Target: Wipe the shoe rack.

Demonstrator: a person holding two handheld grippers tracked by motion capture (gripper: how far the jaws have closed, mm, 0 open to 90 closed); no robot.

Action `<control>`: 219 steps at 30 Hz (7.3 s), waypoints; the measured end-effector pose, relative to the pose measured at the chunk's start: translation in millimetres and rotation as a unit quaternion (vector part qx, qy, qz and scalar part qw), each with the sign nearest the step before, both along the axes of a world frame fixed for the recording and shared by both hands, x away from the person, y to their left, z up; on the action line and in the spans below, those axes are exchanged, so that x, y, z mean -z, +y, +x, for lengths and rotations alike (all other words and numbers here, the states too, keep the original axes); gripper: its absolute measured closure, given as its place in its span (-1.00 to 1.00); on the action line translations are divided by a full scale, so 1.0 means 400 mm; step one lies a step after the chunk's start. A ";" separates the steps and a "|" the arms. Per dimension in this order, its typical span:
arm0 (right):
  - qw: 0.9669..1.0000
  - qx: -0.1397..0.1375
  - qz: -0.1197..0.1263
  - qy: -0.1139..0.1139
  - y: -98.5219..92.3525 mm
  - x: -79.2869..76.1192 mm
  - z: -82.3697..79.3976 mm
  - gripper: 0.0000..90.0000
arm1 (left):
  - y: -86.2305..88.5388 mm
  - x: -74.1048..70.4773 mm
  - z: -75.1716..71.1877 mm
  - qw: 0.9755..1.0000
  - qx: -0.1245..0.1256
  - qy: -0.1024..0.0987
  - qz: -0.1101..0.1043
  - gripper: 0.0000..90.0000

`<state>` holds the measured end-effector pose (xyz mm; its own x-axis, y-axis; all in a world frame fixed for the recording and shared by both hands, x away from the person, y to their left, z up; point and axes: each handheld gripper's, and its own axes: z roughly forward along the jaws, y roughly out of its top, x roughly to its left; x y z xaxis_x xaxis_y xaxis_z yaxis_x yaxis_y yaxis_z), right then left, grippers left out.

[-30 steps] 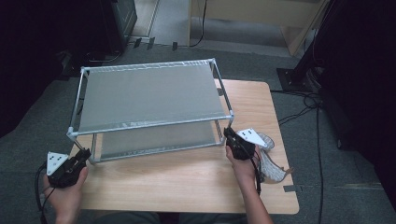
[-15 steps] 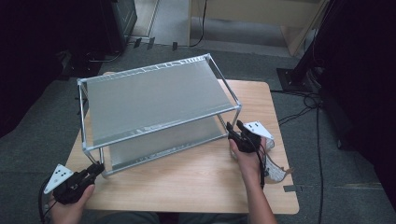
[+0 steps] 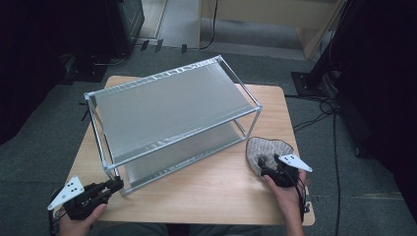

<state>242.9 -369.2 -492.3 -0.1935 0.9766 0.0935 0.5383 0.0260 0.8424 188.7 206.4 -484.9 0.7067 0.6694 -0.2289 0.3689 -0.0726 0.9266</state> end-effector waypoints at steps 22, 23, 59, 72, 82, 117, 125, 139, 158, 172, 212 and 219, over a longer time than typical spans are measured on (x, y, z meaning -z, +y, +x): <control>0.997 -0.008 -0.060 0.047 0.038 0.053 -0.016 -0.29 | -0.075 -0.007 -0.014 0.999 0.026 -0.027 -0.004 0.63; 0.996 -0.007 -0.071 0.048 0.039 0.056 -0.016 -0.19 | -0.074 -0.006 -0.014 0.999 0.026 -0.026 -0.004 0.66; 0.970 0.064 0.024 -0.234 0.116 -0.356 0.144 0.55 | -0.078 -0.007 -0.025 0.999 0.018 -0.032 0.006 0.72; 0.986 -0.011 0.052 -0.159 0.189 -0.311 0.247 -0.30 | -0.079 -0.006 -0.018 0.999 0.018 -0.031 0.004 0.72; 0.983 -0.045 0.093 -0.154 0.189 -0.285 0.242 0.59 | -0.080 -0.006 -0.020 0.999 0.015 -0.034 0.008 0.72; 0.927 -0.284 0.133 -0.204 0.640 -0.246 -0.033 0.65 | -0.171 -0.012 -0.024 0.999 0.012 -0.042 0.030 0.75; 0.919 -0.311 0.105 -0.220 0.660 -0.256 -0.059 0.65 | -0.177 -0.016 -0.027 0.998 0.005 -0.046 0.046 0.77; 0.966 -0.098 0.069 -0.231 0.326 -0.223 -0.008 0.66 | -0.166 -0.014 -0.030 0.997 0.012 -0.052 0.048 0.78; 0.989 0.124 0.056 -0.062 0.057 -0.008 0.111 0.64 | -0.142 -0.010 -0.029 0.997 0.044 -0.057 0.041 0.77; 0.990 0.101 0.078 -0.059 0.084 -0.052 0.137 0.64 | -0.140 -0.009 -0.028 0.996 0.049 -0.058 0.038 0.77; 0.999 -0.004 0.002 0.035 0.255 0.043 0.226 0.51 | -0.143 -0.007 -0.031 0.996 0.053 -0.060 0.038 0.77; 0.995 -0.097 0.004 0.027 0.361 0.051 0.165 0.49 | -0.143 -0.007 -0.031 0.996 0.053 -0.058 0.036 0.77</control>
<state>309.0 -224.7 -512.9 -0.3723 0.9207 0.1168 0.5687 0.1269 0.8127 176.2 149.4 -482.0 0.7938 0.6008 -0.0947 0.2453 -0.1738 0.9537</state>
